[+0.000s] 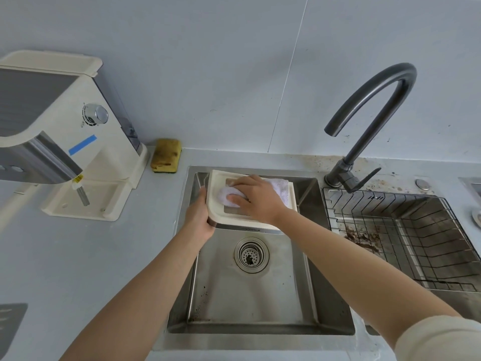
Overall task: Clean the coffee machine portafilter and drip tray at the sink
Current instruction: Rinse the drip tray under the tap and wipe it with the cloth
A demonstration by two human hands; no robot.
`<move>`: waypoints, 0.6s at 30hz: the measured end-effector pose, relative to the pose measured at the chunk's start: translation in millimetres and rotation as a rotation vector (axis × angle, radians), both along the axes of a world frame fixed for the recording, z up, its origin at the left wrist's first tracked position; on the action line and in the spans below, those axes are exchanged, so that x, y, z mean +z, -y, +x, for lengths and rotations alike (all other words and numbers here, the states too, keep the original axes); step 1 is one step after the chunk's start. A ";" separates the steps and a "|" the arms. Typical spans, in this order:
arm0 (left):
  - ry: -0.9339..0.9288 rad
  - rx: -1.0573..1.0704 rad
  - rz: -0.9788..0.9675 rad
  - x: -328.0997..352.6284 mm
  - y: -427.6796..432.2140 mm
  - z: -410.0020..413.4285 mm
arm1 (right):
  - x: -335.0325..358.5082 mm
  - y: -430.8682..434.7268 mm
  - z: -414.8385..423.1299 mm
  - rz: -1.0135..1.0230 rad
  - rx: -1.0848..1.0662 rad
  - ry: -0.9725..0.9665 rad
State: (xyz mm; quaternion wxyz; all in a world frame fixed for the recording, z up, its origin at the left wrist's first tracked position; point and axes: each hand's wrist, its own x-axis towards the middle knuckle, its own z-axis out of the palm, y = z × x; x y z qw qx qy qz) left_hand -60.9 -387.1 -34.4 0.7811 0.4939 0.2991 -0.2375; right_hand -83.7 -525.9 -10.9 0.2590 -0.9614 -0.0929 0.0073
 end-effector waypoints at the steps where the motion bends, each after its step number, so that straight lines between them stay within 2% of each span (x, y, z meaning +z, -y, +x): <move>1: 0.002 0.005 -0.002 0.0 2.0 -0.9 | 0.0 0.0 1.4 -0.017 -0.034 0.011; 18: 0.019 0.100 0.026 1.5 -2.9 3.4 | 13.8 10.5 10.9 -0.466 -0.201 -0.114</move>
